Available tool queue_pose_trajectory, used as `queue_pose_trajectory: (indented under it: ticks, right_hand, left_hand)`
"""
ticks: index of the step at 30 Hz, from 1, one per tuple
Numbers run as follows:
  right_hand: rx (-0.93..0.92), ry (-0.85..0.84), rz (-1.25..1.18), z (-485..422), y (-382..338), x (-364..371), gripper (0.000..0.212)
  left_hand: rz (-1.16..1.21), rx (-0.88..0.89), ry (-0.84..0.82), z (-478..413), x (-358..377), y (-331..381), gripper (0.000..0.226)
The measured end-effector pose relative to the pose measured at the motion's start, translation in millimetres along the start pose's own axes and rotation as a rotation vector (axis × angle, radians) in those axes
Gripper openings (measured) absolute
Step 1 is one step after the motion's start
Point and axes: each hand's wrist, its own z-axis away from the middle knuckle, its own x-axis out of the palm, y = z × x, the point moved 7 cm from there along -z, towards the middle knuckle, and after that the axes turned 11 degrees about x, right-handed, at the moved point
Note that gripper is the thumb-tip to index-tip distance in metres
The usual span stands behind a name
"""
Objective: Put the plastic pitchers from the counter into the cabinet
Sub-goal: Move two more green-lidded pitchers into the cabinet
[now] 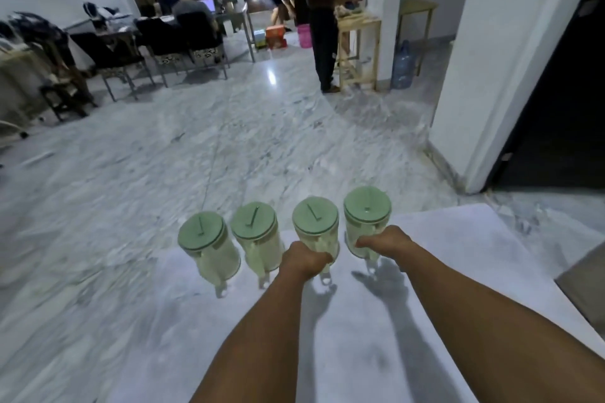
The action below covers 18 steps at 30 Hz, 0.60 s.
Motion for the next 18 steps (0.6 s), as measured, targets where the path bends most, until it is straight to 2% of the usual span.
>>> queue_pose_trajectory:
  ticks: [6,12,15,18]
  right_hand:
    - [0.031,0.043,-0.074,-25,1,13,0.050]
    - [-0.023,0.063,-0.155,2,9,-19,0.031]
    - [-0.037,0.080,-0.236,39,26,-47,0.021]
    - [-0.050,0.117,-0.326,88,56,-80,0.015]
  left_hand:
    - [0.026,-0.025,0.035,-23,31,-12,0.059]
    - [0.230,0.091,0.194,1,12,17,0.037]
    - [0.320,0.150,0.161,29,2,35,0.040]
    - [0.345,0.254,0.059,78,0,67,0.030]
